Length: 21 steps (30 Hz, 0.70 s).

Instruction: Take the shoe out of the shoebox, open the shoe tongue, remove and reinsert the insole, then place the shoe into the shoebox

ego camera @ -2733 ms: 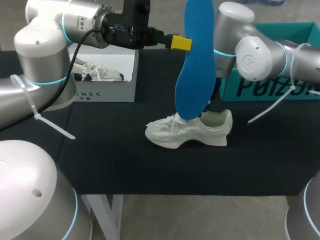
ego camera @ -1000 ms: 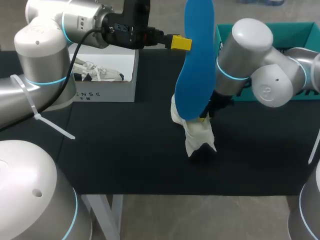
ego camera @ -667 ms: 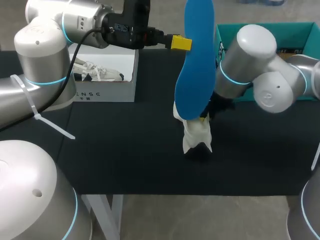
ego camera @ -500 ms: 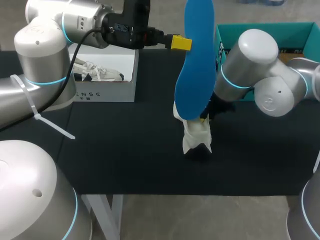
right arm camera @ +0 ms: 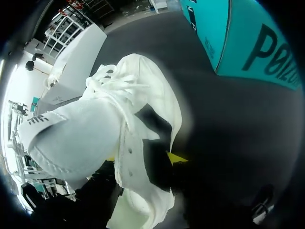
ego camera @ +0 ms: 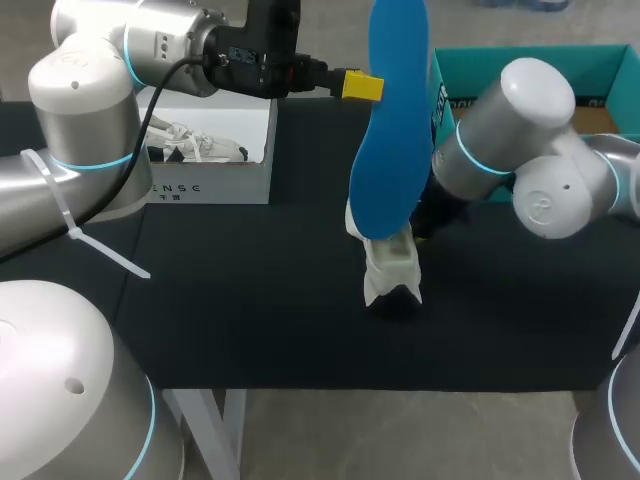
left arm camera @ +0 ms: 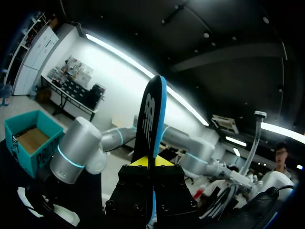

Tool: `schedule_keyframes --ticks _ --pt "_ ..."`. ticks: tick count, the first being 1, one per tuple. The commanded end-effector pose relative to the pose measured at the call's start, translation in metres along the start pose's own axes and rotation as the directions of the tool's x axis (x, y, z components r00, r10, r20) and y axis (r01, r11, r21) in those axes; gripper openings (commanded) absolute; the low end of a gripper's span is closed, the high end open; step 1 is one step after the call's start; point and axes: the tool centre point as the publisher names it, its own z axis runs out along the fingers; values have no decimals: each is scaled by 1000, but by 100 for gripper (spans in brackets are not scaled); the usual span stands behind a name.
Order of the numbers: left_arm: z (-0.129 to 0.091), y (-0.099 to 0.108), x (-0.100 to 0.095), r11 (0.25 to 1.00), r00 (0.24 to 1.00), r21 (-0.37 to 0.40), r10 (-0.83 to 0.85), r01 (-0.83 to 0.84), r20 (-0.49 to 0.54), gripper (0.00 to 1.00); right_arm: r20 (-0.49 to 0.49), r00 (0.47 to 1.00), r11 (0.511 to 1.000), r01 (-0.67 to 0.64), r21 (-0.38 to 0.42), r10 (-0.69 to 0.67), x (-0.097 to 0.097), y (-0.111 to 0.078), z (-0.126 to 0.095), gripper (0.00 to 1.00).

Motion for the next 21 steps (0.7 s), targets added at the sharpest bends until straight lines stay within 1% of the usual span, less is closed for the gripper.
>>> schedule_keyframes --ticks 1,4,7,8,21 --pt "0 0 0 1000 1000 -1 0 0 0 0 -57 998 999 22 33 -20 -9 -6 -19 100" --pt "0 0 0 1000 1000 -1 0 0 0 0 -101 994 998 48 47 -43 -11 -9 -27 100" --pt "0 0 0 1000 1000 -1 0 0 0 0 -114 991 995 72 63 -64 -12 -10 -40 100" --pt "0 0 0 1000 1000 -1 0 0 0 0 -113 990 992 99 80 -89 -11 -9 -45 100" --pt "0 0 0 1000 1000 -1 0 0 0 0 -113 990 992 99 80 -89 -11 -9 -45 100"
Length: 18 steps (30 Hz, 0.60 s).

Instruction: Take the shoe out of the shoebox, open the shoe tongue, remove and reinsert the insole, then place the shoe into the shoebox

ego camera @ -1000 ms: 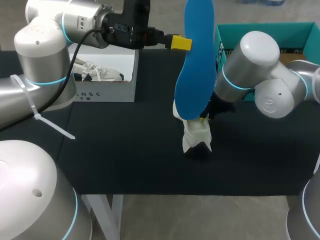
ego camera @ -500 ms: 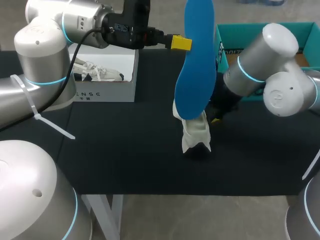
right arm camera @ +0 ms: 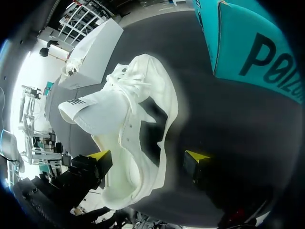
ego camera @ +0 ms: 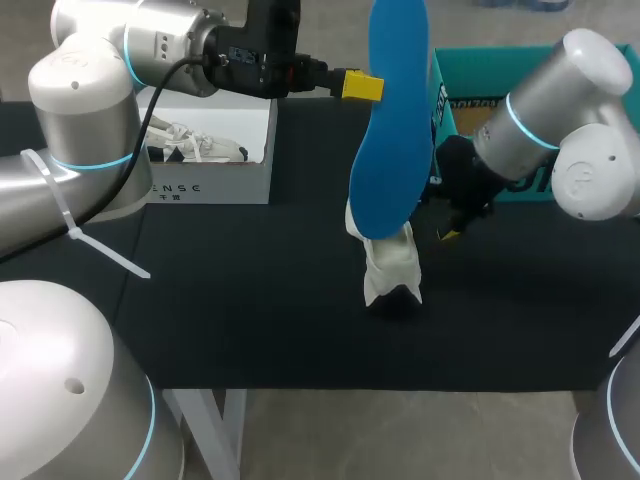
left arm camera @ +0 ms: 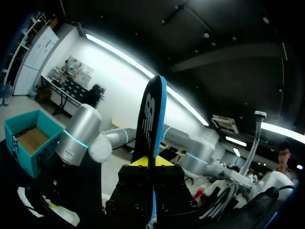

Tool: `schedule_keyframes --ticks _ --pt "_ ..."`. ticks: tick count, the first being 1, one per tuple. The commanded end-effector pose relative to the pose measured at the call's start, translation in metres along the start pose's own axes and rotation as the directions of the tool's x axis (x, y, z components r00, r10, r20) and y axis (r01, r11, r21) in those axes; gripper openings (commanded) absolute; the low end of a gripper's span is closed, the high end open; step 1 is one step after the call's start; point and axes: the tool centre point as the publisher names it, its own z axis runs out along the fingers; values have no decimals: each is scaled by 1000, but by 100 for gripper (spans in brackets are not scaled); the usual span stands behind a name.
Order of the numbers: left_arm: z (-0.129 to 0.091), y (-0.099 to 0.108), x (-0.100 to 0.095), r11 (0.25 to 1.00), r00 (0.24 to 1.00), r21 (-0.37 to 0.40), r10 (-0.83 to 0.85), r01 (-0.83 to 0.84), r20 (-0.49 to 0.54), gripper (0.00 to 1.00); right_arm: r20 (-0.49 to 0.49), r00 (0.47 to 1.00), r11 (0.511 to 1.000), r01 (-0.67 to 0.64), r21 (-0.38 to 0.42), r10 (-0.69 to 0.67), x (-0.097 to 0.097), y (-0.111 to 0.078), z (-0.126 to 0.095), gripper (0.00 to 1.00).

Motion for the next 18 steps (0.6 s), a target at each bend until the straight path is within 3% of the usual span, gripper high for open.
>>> schedule_keyframes --ticks 1,2,4,7,9,13,18 --pt "0 0 0 1000 1000 -1 0 0 0 0 2 1000 1000 0 0 0 1 0 1 100" --pt "0 0 0 1000 1000 -1 0 0 0 0 2 1000 1000 0 0 0 1 0 1 100" --pt "0 0 0 1000 1000 -1 0 0 0 0 -66 998 998 -6 -70 1 8 6 -4 100" --pt "0 0 0 1000 1000 -1 0 0 0 0 -179 984 994 -28 -107 8 19 10 -19 100" --pt "0 0 0 1000 1000 -1 0 0 0 0 -201 980 994 -33 -107 11 27 10 -29 100" --pt "0 0 0 1000 1000 -1 0 0 0 0 -342 940 998 -38 -55 17 38 9 -39 100" --pt "0 0 0 1000 1000 -1 0 0 0 0 -408 913 999 -35 -23 23 43 6 -50 100"
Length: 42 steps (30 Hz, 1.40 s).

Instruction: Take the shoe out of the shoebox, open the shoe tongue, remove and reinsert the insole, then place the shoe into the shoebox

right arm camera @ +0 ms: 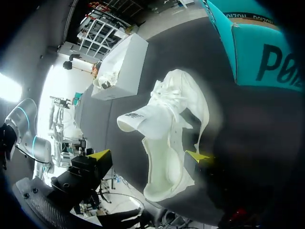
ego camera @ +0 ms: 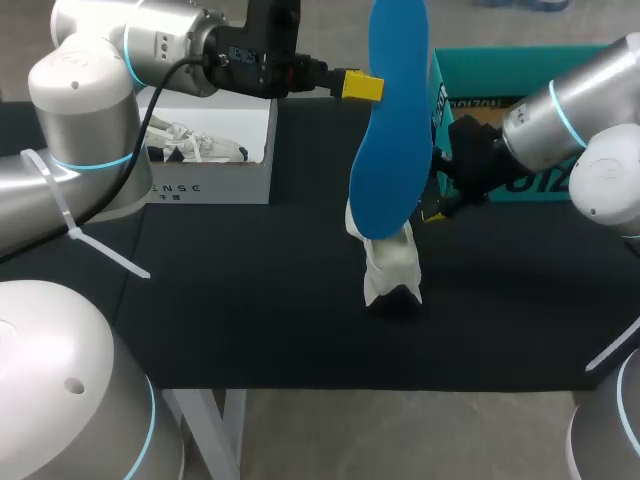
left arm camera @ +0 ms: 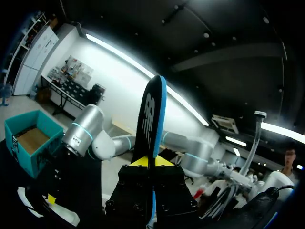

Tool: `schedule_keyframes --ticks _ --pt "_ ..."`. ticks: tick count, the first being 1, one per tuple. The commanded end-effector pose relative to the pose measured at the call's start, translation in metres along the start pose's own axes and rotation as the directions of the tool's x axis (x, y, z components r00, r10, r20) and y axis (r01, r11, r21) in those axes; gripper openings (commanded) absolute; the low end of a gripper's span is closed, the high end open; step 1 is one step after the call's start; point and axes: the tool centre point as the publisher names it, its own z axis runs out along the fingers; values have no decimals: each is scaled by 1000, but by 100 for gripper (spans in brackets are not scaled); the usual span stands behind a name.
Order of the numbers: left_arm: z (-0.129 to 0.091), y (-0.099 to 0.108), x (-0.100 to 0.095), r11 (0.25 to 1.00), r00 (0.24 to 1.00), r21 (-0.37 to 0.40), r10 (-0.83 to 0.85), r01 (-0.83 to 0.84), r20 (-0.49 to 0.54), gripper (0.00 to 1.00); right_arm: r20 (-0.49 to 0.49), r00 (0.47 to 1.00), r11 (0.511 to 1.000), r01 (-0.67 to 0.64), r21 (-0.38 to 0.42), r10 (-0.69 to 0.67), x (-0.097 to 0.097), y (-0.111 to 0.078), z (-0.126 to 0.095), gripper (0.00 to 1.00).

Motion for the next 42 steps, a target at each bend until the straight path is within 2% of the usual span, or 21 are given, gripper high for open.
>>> schedule_keyframes --ticks 1,3,8,15,16,29,36,38,41,42 --pt "0 0 0 1000 1000 -1 0 0 0 0 -103 995 1000 11 30 -7 -4 -2 -10 100" --pt "0 0 0 1000 1000 -1 0 0 0 0 -150 988 998 26 52 -18 -3 -3 -16 100" --pt "0 0 0 1000 1000 -1 0 0 0 0 -167 986 996 38 85 -23 -4 -6 -40 100" --pt "0 0 0 1000 1000 -1 0 0 0 0 -306 952 999 -16 39 27 3 -12 -76 100" --pt "0 0 0 1000 1000 -1 0 0 0 0 -302 953 999 -10 41 22 5 -11 -80 100" --pt "0 0 0 1000 1000 -1 0 0 0 0 -302 953 999 -10 41 22 5 -11 -80 100" --pt "0 0 0 1000 1000 -1 0 0 0 0 -452 892 997 -53 -49 25 3 -4 -108 100" --pt "0 0 0 1000 1000 -1 0 0 0 0 -508 861 999 -45 -30 23 7 -1 -118 100" --pt "0 0 0 1000 1000 -1 0 0 0 0 -524 848 996 -87 21 85 9 6 -124 100" --pt "0 0 0 1000 1000 -1 0 0 0 0 -495 865 996 -82 35 88 12 9 -125 100"
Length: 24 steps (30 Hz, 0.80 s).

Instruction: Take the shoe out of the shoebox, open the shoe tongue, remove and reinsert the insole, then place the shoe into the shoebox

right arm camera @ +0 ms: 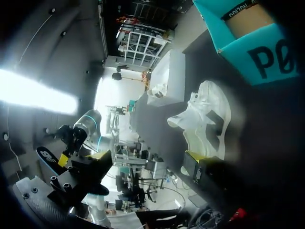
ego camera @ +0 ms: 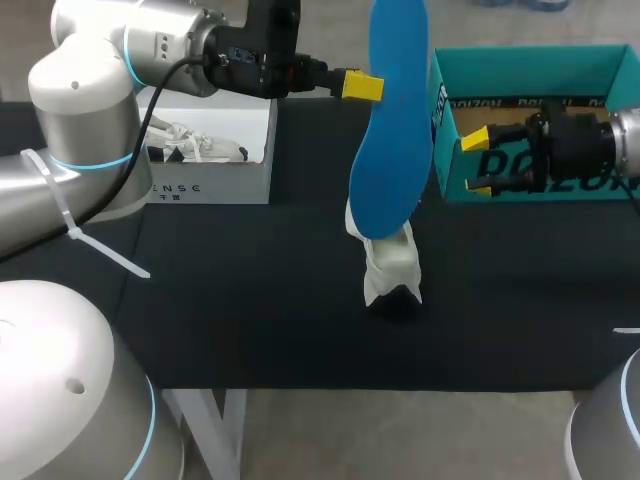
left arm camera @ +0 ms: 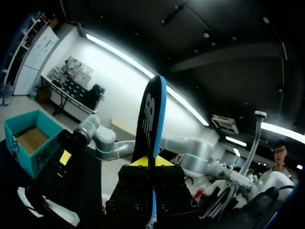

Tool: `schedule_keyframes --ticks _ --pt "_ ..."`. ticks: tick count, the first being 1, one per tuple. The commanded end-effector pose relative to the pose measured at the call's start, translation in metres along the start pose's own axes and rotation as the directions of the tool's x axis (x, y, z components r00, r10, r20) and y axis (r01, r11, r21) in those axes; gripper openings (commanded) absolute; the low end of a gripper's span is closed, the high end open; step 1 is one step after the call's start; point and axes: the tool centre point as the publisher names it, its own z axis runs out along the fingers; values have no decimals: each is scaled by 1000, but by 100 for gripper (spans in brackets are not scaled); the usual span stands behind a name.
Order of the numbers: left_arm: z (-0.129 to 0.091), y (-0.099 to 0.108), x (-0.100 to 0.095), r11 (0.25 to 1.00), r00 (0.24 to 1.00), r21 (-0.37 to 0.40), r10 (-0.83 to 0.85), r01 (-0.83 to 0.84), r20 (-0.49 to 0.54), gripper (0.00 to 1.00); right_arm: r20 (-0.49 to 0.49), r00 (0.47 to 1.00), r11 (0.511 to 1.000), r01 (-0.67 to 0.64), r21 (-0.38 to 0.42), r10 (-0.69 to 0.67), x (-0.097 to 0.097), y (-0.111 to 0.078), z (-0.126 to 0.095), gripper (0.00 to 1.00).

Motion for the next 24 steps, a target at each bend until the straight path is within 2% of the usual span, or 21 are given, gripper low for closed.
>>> schedule_keyframes --ticks 1,3,7,11,12,19,24 --pt "0 0 0 1000 1000 -1 0 0 0 0 34 999 998 -26 50 24 3 9 -3 100" --pt "0 0 0 1000 1000 -1 0 0 0 0 62 995 995 -77 68 73 7 12 -3 100" --pt "0 0 0 1000 1000 -1 0 0 0 0 48 997 996 -60 63 57 21 17 -4 100" --pt "0 0 0 1000 1000 -1 0 0 0 0 -14 999 999 -49 22 50 31 24 -5 100" --pt "0 0 0 1000 1000 -1 0 0 0 0 -55 998 999 -38 17 39 34 25 -4 100" --pt "0 0 0 1000 1000 -1 0 0 0 0 -142 989 999 -49 -8 47 38 31 1 100" --pt "0 0 0 1000 1000 -1 0 0 0 0 -125 990 997 -76 -33 71 43 35 4 100"
